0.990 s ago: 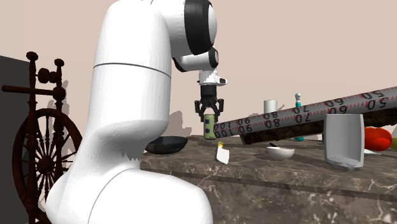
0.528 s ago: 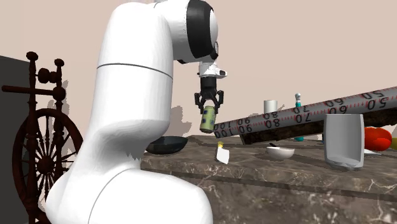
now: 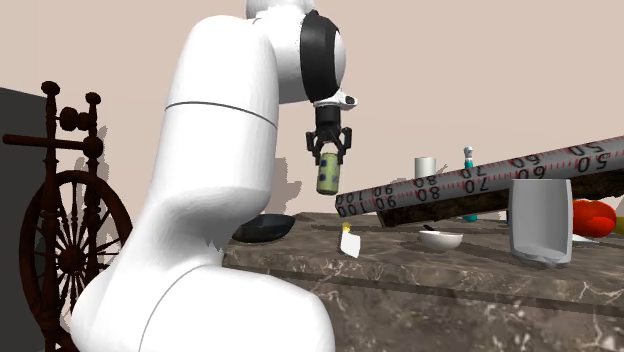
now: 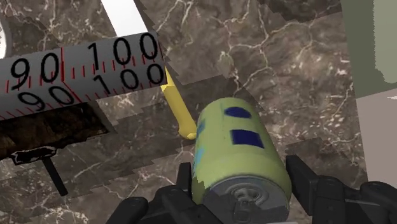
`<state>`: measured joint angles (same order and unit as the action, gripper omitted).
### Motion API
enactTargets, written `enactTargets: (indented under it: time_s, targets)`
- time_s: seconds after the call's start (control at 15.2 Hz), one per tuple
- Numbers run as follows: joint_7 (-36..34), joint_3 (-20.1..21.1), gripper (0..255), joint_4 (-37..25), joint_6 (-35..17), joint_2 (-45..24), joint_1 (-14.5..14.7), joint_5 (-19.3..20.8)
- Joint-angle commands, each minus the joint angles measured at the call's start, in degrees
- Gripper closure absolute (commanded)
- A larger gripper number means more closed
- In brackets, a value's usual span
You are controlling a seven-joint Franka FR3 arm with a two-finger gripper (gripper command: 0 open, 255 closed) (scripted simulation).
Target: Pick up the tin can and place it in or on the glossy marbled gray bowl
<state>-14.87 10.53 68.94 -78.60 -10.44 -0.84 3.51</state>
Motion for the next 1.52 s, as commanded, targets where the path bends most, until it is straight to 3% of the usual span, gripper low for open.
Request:
enactTargets:
  time_s: [0.0, 0.13, 0.4, 0.73, 1.45]
  targets:
    - [-0.11, 0.08, 255, -2.92, 2.02, -0.92, 0.22, 0.21]
    - [-0.16, 0.14, 255, -6.01, 3.98, -2.07, 0.45, 0.46]
    - [-1.84, 0.80, 255, 6.42, 1.58, 8.07, 0.66, -1.47]
    - [-4.07, 1.70, 255, 17.27, 1.04, 18.54, 1.62, -3.73]
    - [-10.42, 4.70, 255, 31.30, 5.22, 37.34, 4.94, -9.14]
